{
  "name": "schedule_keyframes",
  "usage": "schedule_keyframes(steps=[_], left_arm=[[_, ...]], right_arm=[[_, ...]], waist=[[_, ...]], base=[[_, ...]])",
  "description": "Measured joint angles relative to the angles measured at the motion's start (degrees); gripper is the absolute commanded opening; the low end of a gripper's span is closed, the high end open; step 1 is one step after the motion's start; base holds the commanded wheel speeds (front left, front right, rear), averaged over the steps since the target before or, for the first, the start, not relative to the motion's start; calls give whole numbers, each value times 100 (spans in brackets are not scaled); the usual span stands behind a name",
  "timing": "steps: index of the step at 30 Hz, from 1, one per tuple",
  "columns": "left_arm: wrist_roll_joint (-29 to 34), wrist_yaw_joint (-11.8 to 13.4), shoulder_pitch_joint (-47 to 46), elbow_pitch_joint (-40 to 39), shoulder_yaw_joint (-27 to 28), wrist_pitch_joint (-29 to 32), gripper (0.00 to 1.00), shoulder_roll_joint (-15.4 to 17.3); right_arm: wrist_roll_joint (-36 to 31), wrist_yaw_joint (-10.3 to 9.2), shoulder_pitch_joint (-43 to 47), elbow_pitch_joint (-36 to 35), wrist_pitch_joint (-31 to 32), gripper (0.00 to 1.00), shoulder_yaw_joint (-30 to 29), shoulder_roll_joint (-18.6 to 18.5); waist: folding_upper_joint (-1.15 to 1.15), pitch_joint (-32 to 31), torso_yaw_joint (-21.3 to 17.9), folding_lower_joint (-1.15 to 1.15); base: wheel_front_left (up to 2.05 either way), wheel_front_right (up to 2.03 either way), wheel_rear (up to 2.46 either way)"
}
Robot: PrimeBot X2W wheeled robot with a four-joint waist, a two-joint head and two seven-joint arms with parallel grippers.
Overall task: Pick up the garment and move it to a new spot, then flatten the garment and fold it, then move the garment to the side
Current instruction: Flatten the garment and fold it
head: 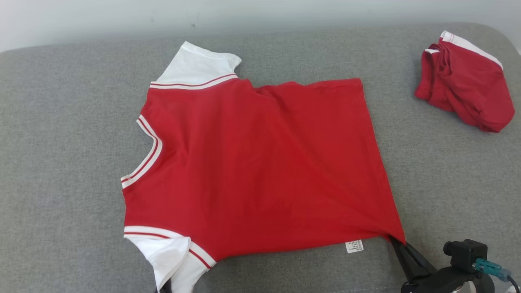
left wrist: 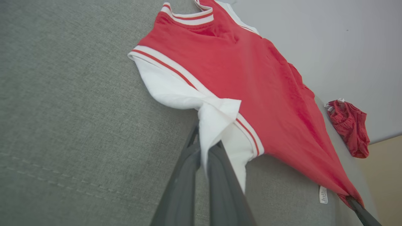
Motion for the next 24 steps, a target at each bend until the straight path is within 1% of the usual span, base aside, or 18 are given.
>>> schedule_keyframes(steps=[1, 2, 3, 4, 5, 6, 16, 22, 24], left_arm=[[0, 1, 40, 7, 8, 3, 0, 1], [5, 2, 56, 20, 7, 29, 0, 4], [25, 3, 57, 26, 7, 54, 0, 4], [45, 5, 58, 33, 26, 59, 0, 0], [46, 5, 58, 47, 36, 77, 53, 0], [46, 7, 62, 70, 47, 109, 100, 2], [48, 53, 292, 157, 167, 312, 100, 57], [196, 56, 278, 121, 390, 344, 100, 140], [222, 56, 263, 80, 479, 294, 100, 174]], right_arm=[[0, -7, 10, -3, -1, 14, 4, 1], [0, -9, 24, -12, -15, 31, 3, 1], [0, -13, 35, -15, -15, 41, 3, 0], [1, -13, 36, -27, -16, 88, 2, 0], [0, -13, 36, -36, -16, 100, 2, -5], [0, -14, 38, -41, -18, 100, 0, -9], [-48, -120, 207, -156, -68, 100, -44, -145], [-57, -209, 437, -237, -74, 100, -58, -252], [-110, -211, 461, -293, -73, 100, -45, -281]], waist=[[0, -10, -10, 0], [0, -19, -19, 0], [0, -25, -26, 0], [0, -34, -37, 0], [0, -36, -40, 0], [0, -38, -43, 0], [0, -18, -37, 0], [0, -6, -34, 0], [0, -11, -62, 0]], base=[[0, 0, 0], [0, 0, 0], [0, 0, 0], [0, 0, 0], [0, 0, 0], [0, 0, 0], [0, 0, 0], [0, 0, 0], [0, 0, 0]])
